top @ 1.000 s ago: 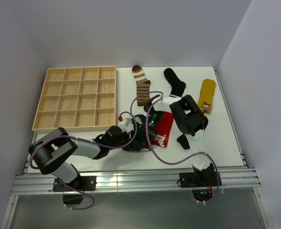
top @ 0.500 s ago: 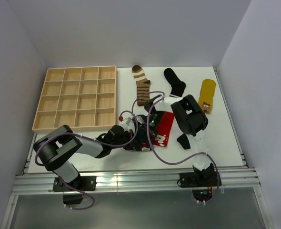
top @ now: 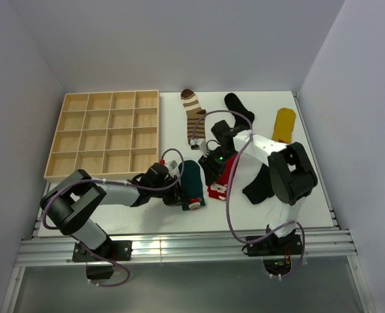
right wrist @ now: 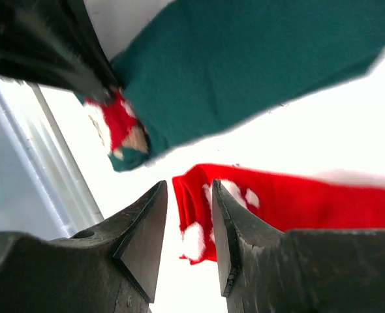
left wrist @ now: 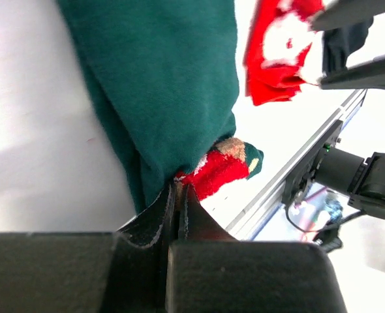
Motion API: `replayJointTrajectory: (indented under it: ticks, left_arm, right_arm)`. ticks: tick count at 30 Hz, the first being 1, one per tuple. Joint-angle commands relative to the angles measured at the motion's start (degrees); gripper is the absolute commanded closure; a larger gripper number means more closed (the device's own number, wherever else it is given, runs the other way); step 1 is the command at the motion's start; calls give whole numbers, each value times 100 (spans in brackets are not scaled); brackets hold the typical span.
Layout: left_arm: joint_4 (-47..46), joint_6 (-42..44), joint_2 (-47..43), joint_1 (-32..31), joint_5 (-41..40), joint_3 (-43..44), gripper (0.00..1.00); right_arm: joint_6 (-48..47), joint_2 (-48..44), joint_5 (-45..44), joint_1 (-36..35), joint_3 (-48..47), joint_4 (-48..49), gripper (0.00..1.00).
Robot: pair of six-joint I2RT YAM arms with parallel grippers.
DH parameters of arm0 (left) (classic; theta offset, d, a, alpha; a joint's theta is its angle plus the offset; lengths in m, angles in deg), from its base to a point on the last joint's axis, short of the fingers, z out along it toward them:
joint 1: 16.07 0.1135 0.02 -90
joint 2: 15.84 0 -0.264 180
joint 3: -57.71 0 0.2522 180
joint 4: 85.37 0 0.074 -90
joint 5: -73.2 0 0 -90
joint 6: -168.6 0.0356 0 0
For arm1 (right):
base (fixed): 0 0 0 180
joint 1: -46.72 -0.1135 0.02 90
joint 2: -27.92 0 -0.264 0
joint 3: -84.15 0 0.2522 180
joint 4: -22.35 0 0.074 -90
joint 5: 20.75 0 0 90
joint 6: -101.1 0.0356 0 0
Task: Roll the socks
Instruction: Roll the sock at the center of the board.
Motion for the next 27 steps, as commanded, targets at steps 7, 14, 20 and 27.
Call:
replayJointTrajectory:
  ticks: [7, 14, 20, 27]
  left_arm:
    - [2337, 434, 97, 638, 712, 638, 100]
    - [2706, 390, 554, 726, 1117, 946, 100]
    - [3084, 478, 809, 770, 1135, 1227, 100]
    - [3234, 548, 915, 814, 1126, 1412, 100]
  right_arm:
    - [-342, -1769, -717, -248, 1414, 1706, 59]
    - [-580, -3009, -1613, -1363, 2742, 3119, 55]
    - [-738, -3203, -2211, -2287, 3086, 3631, 52]
    - [-879, -2826, -2581, -3008, 3050, 3728, 47]
